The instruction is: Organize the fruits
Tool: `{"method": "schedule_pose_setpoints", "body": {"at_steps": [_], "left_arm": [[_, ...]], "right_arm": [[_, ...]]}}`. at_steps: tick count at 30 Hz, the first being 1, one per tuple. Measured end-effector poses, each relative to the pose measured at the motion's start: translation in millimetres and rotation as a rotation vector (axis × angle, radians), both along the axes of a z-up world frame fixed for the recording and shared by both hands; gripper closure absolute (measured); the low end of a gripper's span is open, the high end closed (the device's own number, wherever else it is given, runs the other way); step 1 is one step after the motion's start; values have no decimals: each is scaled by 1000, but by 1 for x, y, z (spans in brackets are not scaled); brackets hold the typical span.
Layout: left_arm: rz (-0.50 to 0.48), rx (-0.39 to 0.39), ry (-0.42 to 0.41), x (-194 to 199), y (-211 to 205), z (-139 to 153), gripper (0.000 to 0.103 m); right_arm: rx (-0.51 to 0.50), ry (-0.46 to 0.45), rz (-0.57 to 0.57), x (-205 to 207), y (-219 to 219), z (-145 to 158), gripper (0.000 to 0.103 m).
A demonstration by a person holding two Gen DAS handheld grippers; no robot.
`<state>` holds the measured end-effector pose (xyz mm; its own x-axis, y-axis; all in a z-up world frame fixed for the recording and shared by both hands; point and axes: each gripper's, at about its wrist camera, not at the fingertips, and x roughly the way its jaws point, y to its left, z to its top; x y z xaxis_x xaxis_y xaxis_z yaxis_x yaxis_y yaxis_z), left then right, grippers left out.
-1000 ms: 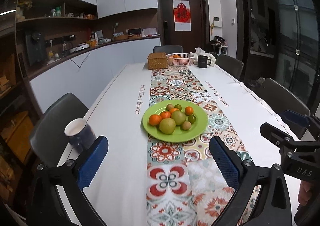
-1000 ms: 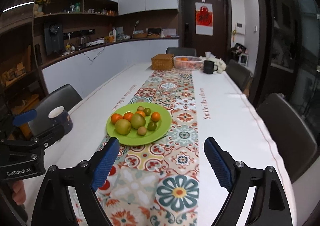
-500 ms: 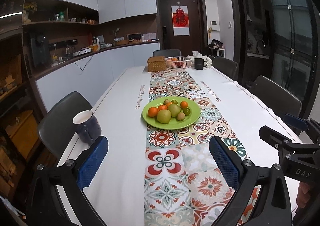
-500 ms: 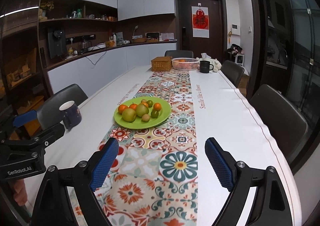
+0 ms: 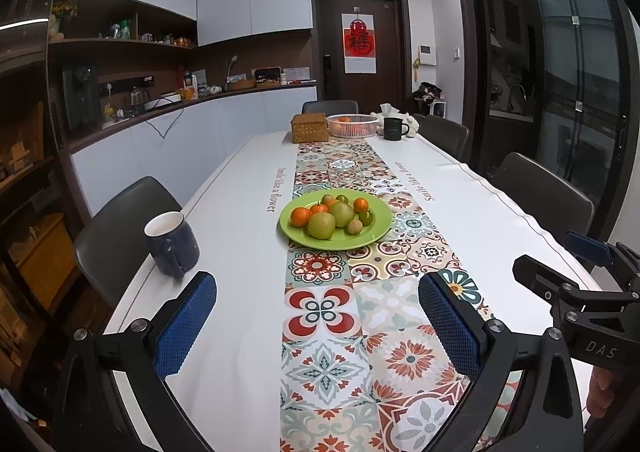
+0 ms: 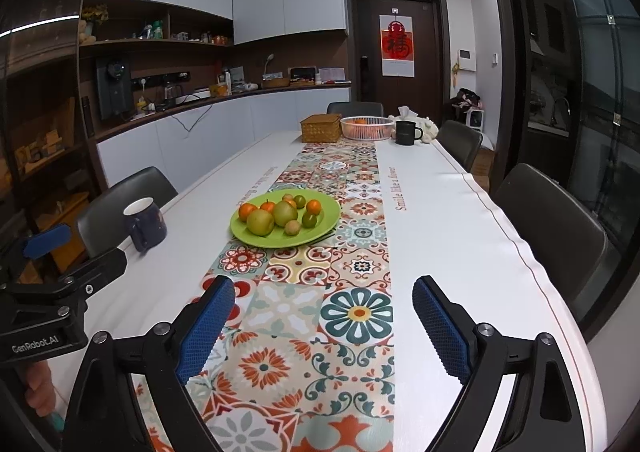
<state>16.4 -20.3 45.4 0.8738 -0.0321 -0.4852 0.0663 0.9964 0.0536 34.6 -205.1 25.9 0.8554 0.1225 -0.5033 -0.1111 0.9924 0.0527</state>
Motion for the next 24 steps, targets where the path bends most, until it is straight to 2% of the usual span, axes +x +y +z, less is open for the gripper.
{"method": "schedule_pose_setpoints", "body": {"at_steps": [24], "left_arm": [[-3, 2, -3, -2, -1, -1, 0]], "right_arm": [[11, 14, 2, -2, -1, -3, 12]]}}
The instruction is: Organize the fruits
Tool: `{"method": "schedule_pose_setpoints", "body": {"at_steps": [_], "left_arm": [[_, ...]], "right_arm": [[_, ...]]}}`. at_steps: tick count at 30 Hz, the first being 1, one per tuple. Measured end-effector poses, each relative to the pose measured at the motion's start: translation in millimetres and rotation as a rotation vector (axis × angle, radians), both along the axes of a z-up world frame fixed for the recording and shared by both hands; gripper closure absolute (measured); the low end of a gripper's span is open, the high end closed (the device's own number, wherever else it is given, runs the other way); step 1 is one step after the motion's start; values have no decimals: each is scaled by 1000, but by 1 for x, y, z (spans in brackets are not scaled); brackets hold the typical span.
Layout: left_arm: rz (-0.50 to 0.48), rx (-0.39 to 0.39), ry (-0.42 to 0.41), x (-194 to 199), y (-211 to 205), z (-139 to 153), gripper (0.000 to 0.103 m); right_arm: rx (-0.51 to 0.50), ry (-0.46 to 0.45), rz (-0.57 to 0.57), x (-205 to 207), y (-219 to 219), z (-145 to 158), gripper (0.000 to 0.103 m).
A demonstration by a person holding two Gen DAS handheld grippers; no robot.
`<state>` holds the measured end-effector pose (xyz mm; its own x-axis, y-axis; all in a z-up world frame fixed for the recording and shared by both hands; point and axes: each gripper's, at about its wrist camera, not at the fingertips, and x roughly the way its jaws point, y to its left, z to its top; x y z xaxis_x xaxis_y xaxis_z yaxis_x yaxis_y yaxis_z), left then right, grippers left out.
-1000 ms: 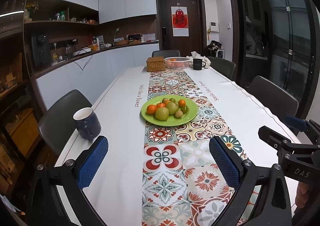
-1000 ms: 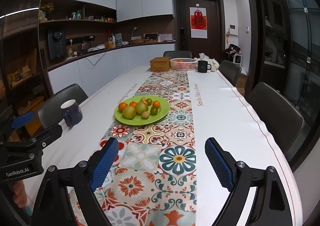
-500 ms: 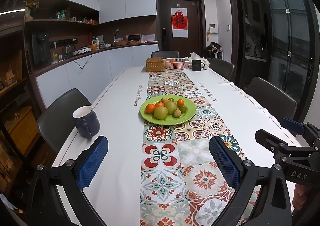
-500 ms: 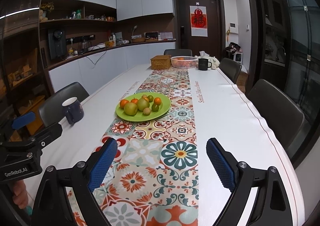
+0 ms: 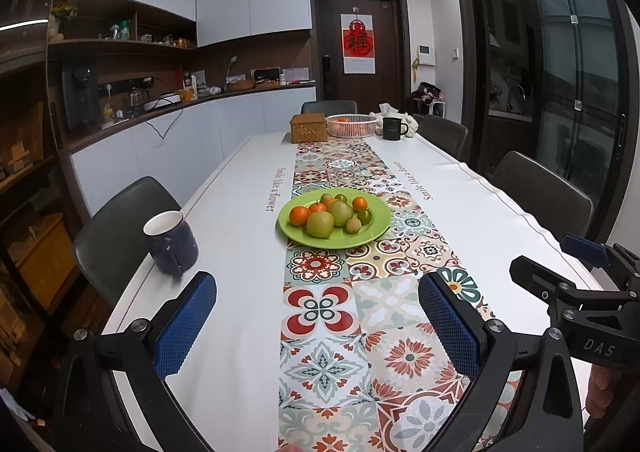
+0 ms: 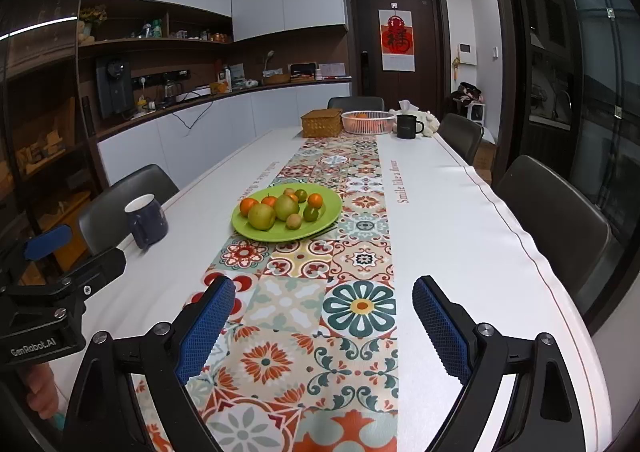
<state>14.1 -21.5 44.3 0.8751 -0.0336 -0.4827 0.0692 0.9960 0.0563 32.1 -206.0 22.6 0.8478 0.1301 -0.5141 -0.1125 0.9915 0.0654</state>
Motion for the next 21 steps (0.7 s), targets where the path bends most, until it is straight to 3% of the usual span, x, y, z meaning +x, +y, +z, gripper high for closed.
{"method": "schedule_pose_setpoints", "body": {"at_steps": [21], "left_arm": [[4, 0, 0, 1, 0, -4, 0]], "right_arm": [[0, 7, 2, 0, -1, -1, 12]]}}
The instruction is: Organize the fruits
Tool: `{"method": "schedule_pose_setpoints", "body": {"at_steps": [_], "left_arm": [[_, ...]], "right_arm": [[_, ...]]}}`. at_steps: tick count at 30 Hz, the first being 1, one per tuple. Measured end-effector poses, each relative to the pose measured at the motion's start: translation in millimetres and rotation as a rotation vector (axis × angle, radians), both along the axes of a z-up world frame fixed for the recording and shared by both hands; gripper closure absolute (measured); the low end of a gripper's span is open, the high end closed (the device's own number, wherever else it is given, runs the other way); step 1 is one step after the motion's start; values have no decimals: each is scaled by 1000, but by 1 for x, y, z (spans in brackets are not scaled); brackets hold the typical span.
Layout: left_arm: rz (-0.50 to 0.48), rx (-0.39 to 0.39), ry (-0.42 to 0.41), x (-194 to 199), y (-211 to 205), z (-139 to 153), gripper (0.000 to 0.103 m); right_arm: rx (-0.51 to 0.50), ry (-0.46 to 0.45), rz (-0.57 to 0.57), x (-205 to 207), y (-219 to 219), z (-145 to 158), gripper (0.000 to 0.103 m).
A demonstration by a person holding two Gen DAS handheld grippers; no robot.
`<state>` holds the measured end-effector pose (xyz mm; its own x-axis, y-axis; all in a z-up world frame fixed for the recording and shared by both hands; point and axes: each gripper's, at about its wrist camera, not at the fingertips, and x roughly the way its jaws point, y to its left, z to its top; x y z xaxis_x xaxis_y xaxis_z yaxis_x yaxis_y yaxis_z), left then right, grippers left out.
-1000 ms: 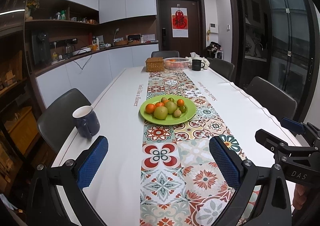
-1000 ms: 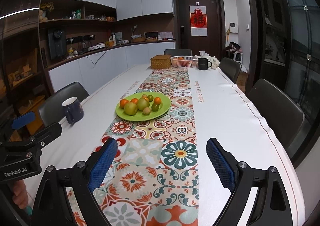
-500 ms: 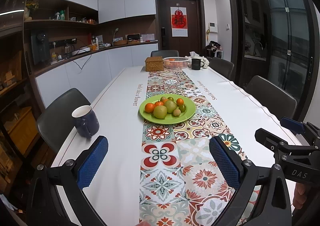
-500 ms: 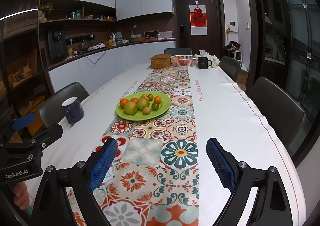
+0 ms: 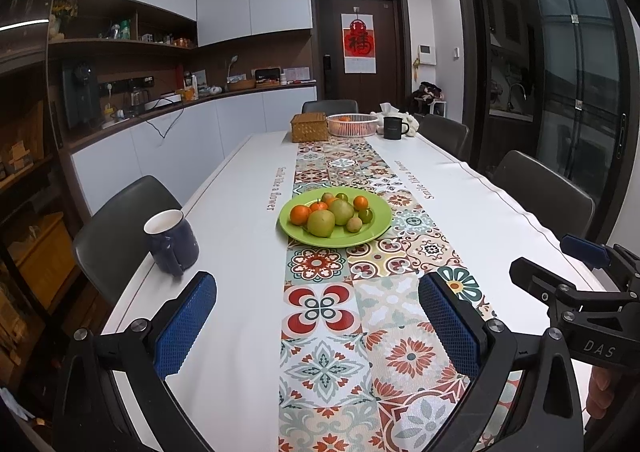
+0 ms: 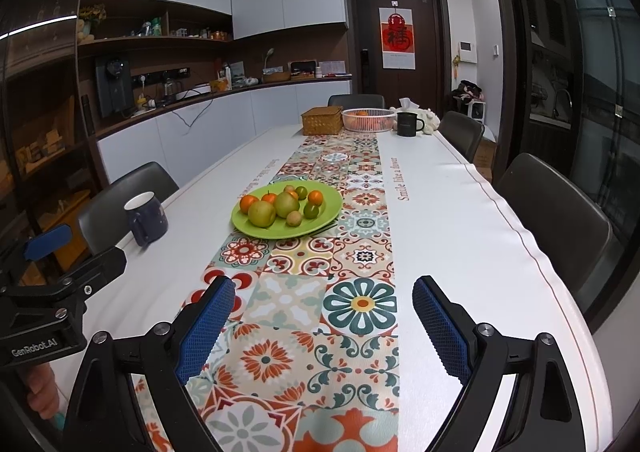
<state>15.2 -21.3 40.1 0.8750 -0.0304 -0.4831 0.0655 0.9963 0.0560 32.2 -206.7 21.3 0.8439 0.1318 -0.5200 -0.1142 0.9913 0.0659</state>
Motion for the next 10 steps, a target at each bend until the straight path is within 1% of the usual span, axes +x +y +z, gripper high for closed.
{"method": "schedule_pose_setpoints", "body": {"at_steps": [10], "left_arm": [[3, -1, 4, 2, 0, -3, 0]], "right_arm": [[0, 5, 1, 1, 1, -4, 12]]}}
